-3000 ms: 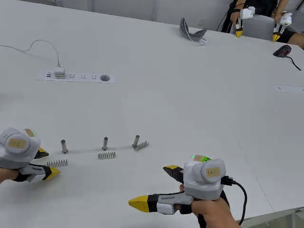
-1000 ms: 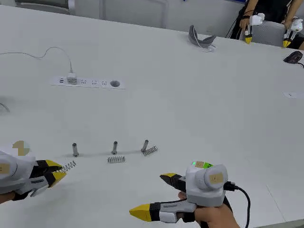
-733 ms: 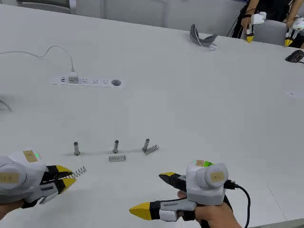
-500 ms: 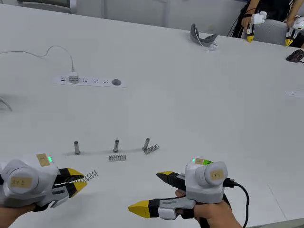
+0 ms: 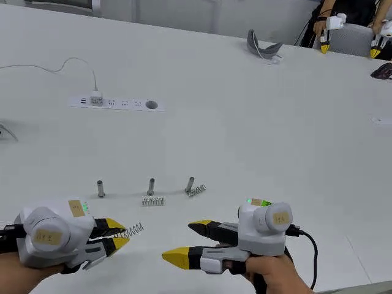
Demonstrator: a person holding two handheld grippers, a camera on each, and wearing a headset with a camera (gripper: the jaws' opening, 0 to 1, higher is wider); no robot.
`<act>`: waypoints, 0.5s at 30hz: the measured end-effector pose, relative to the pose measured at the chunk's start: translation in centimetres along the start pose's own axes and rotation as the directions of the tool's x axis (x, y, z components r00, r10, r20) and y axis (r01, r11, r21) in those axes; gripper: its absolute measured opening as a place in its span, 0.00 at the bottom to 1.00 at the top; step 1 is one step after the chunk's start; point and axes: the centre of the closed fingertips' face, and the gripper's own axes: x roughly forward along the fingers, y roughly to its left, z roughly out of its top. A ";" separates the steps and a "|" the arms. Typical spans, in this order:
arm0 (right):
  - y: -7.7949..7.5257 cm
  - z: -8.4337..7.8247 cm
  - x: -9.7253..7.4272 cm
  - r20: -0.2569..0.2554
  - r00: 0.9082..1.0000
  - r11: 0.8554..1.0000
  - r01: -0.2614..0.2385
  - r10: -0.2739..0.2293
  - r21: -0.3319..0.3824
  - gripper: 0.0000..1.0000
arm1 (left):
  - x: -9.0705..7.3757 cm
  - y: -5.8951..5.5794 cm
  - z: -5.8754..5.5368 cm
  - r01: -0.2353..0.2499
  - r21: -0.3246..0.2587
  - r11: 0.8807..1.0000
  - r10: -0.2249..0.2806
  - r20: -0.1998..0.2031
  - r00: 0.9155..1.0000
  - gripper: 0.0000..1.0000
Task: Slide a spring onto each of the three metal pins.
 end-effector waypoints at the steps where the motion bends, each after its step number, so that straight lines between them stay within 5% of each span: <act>1: 0.2 0.2 0.2 0.011 1.000 1.000 -0.013 0.013 0.018 0.59 | 0.1 -0.2 0.2 0.005 0.004 1.000 -0.005 0.002 1.000 0.10; 15: 1.9 1.1 1.2 0.056 0.992 0.989 -0.114 0.109 0.096 0.32 | 0.8 -2.6 2.2 0.064 0.047 0.997 -0.066 0.034 0.997 0.10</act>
